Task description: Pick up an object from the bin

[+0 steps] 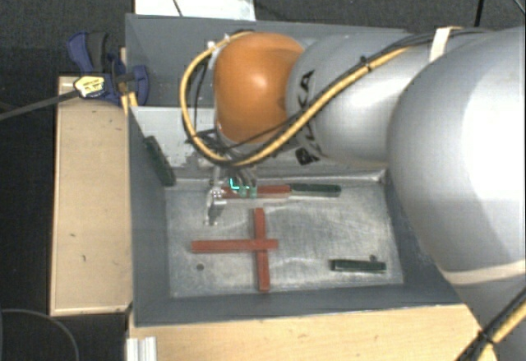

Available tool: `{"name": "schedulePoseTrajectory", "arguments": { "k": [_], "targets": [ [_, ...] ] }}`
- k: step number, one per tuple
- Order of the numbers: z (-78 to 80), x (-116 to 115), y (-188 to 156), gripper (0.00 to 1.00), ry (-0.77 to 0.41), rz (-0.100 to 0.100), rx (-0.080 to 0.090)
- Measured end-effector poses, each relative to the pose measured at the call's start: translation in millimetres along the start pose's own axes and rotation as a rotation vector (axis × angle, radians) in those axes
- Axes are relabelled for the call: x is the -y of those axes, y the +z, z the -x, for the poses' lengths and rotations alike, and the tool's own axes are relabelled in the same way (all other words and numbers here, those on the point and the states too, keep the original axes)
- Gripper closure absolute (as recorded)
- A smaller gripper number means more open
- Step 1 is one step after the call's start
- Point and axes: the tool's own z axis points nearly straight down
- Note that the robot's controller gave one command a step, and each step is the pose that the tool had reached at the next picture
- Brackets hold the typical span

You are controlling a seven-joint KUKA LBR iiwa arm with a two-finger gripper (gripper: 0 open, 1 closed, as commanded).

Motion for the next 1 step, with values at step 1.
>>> {"name": "schedulePoseTrajectory", "arguments": {
  "k": [1],
  "targets": [
    [2.2,0.8,-4.8,0.00,0.004,0.002,0.008]
  ]
}}
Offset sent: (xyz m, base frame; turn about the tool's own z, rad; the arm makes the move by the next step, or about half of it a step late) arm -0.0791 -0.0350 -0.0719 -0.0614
